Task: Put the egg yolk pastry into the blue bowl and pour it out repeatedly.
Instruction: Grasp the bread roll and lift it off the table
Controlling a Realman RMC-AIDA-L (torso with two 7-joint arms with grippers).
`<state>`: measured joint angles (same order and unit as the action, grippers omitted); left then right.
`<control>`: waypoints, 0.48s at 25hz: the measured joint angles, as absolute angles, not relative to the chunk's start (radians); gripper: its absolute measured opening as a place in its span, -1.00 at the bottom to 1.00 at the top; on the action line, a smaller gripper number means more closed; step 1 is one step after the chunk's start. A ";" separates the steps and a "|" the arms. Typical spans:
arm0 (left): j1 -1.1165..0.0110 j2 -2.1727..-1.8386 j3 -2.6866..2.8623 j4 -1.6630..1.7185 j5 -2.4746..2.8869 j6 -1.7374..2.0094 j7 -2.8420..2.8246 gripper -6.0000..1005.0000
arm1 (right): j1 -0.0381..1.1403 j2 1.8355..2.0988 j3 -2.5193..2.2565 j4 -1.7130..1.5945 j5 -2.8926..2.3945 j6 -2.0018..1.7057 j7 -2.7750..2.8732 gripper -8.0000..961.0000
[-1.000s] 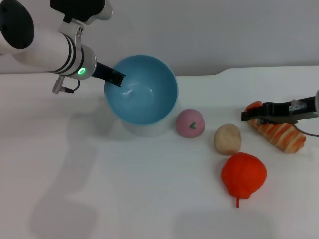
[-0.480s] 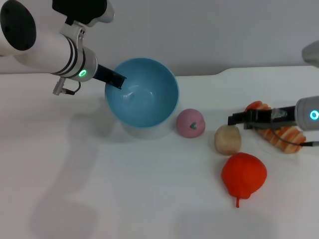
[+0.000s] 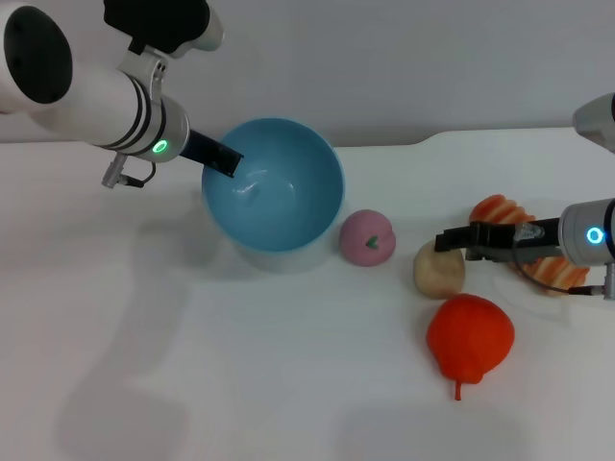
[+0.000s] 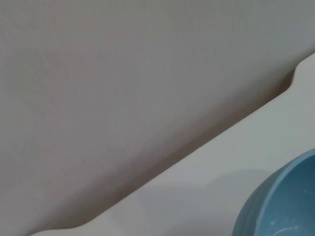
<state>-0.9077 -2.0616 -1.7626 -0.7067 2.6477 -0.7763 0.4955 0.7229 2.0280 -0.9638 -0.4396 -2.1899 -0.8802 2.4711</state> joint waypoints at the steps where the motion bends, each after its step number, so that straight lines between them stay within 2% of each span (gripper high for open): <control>1: -0.907 -2.061 -1.762 -0.707 2.648 -0.776 0.496 -0.99 | 0.722 2.030 -0.964 -0.438 -2.190 -0.874 2.471 0.09; 7: -0.906 -2.061 -1.762 -0.705 2.648 -0.776 0.496 -0.99 | 0.718 2.035 -0.966 -0.435 -2.188 -0.843 2.463 0.09; 12: -0.906 -2.060 -1.759 -0.705 2.648 -0.773 0.496 -0.99 | 0.717 2.038 -0.965 -0.437 -2.182 -0.829 2.444 -0.37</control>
<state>-0.9064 -2.0603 -1.7595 -0.7052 2.6482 -0.7727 0.4963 0.7170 2.0384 -0.9649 -0.4368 -2.1816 -0.8285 2.4439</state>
